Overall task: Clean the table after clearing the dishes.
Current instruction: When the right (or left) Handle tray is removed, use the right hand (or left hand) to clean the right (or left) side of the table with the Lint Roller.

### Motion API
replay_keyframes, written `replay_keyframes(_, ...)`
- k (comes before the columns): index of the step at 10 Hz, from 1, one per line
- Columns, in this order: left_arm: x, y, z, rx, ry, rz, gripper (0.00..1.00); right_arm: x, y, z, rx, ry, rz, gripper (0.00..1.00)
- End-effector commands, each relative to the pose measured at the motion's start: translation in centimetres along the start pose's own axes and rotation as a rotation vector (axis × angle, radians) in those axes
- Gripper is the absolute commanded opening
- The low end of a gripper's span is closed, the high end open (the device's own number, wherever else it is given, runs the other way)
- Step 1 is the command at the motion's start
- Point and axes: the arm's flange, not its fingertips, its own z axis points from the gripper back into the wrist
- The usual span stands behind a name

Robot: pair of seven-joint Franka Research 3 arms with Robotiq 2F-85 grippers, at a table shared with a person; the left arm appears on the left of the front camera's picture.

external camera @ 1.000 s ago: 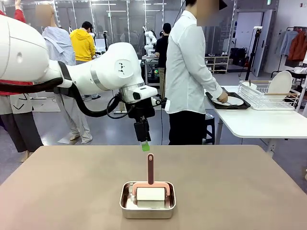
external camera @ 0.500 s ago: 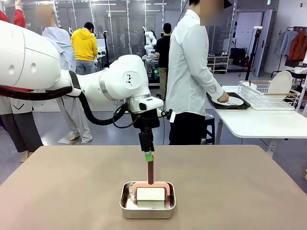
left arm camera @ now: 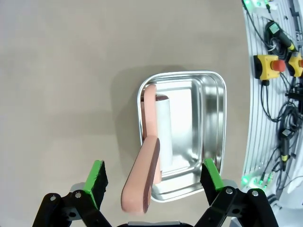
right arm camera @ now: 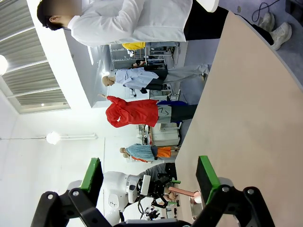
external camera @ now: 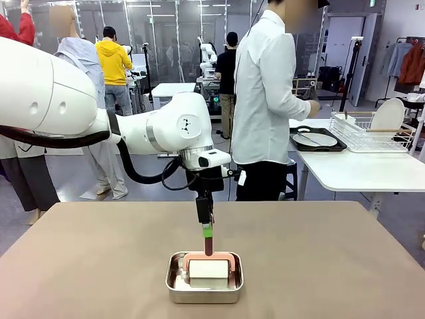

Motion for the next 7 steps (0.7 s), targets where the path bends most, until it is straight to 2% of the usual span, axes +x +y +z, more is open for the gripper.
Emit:
replay_keyframes(1, 0.13, -0.45, -0.35, -0.039, 0.033, 0.023, 1.00, -0.20, 0.29, 0.40, -0.004, 0.008, 0.013, 1.00)
replay_keyframes(4, 0.01, -0.49, -0.91, -0.045, 0.061, 0.028, 1.00, -0.20, 0.29, 0.40, -0.004, 0.008, 0.013, 1.00)
replay_keyframes(7, 0.19, -0.51, -1.08, -0.054, 0.068, 0.030, 0.73, -0.20, 0.29, 0.40, -0.004, 0.008, 0.013, 1.00)
